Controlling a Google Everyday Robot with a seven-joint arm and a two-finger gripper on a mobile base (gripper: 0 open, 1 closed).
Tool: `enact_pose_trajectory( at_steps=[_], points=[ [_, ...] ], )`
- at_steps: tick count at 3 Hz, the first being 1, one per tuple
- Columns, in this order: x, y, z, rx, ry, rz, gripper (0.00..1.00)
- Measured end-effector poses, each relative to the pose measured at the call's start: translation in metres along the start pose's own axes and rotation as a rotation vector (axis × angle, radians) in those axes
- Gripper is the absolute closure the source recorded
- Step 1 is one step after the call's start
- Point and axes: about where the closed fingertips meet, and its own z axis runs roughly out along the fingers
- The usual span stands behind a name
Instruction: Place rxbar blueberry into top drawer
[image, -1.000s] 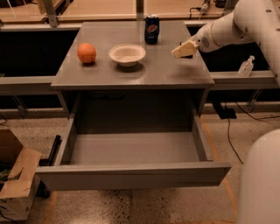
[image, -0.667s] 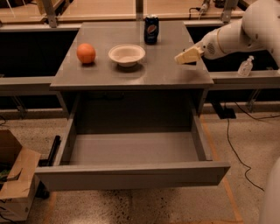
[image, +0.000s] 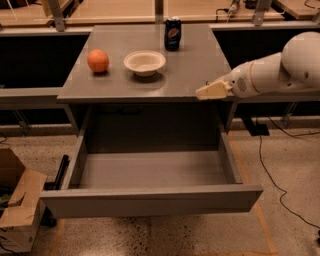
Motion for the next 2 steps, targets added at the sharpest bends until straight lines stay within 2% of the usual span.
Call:
enact_pose_trajectory(
  at_steps=[1, 2],
  points=[
    [0.0456, 0.0356, 0.0053, -0.098, 0.036, 0.044, 1.0],
    [0.0526, 0.0397, 0.0057, -0.109, 0.042, 0.051, 1.0]
  ],
)
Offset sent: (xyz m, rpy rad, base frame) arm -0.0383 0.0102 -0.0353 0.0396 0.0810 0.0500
